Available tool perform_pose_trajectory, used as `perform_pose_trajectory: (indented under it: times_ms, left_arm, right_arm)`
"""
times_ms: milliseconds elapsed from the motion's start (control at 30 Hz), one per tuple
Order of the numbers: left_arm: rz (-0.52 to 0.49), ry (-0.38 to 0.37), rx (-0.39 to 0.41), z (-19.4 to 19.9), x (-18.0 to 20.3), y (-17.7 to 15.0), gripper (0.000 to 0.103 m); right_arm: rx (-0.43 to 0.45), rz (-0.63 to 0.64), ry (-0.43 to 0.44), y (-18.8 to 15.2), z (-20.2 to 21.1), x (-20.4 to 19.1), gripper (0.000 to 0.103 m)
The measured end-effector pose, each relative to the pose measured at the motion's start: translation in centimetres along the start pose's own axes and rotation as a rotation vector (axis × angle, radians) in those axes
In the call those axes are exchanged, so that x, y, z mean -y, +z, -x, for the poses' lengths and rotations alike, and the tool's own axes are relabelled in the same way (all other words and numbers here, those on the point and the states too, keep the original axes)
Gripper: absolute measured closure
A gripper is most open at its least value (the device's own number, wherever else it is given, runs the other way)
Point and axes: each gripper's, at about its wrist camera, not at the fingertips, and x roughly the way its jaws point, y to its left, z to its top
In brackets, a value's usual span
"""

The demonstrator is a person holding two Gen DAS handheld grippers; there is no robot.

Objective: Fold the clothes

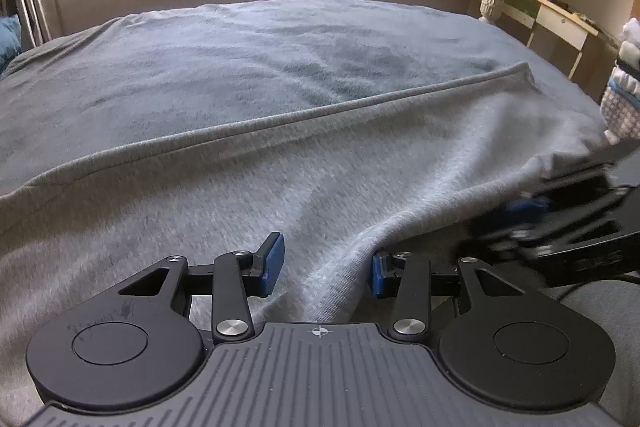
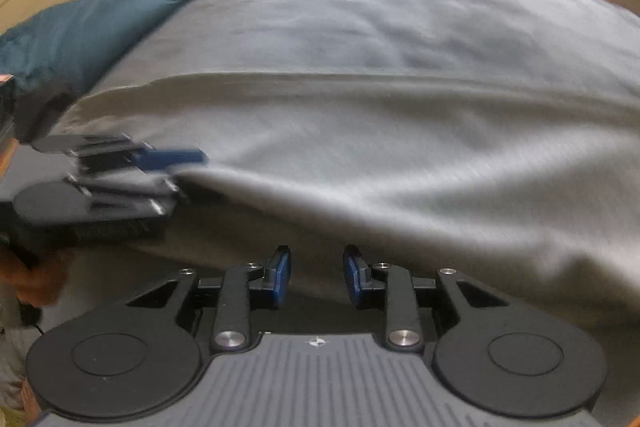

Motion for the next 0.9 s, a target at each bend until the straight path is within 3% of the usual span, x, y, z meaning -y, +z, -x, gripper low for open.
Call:
perform_pose_trajectory:
  times_ms: [100,267,333,400,567,767,900]
  left_arm:
    - [0.012,0.0,-0.008,0.0,-0.2,-0.3,0.06]
    - [0.008,-0.003,-0.007,0.2,-0.4,-0.8,0.06]
    - [0.008,-0.004,-0.004,0.2,-0.5,-1.0,0.06]
    - [0.012,-0.002,-0.008,0.0,-0.4,-1.1,0.06]
    - [-0.035,0.011,-0.012,0.0,0.5,-1.3,0.06]
    - [-0.057,0.018,-0.01,-0.7,1.7,-1.3,0.059]
    - [-0.059,0.02,-0.015,-0.9,1.8,-1.3,0.059]
  right_arm:
    - [-0.05,0.041,-0.002,-0.6,-3.0,-1.0,0.072]
    - [-0.055,0.031,0.041,-2.2,-0.9,-1.5,0.072]
    - [-0.003,-0.028,0.039,-1.4,-0.8,-1.0,0.072]
    - [-0.02,-0.129,0.05,-1.4,-1.9,0.3,0.073]
    - [0.029,-0.188,0.081,-4.8,0.6,1.8,0.074]
    - [0.178,-0.442,-0.06,-5.6,4.1,10.2,0.074]
    - [0.228,-0.517,-0.194,-6.7,5.5,15.5,0.074]
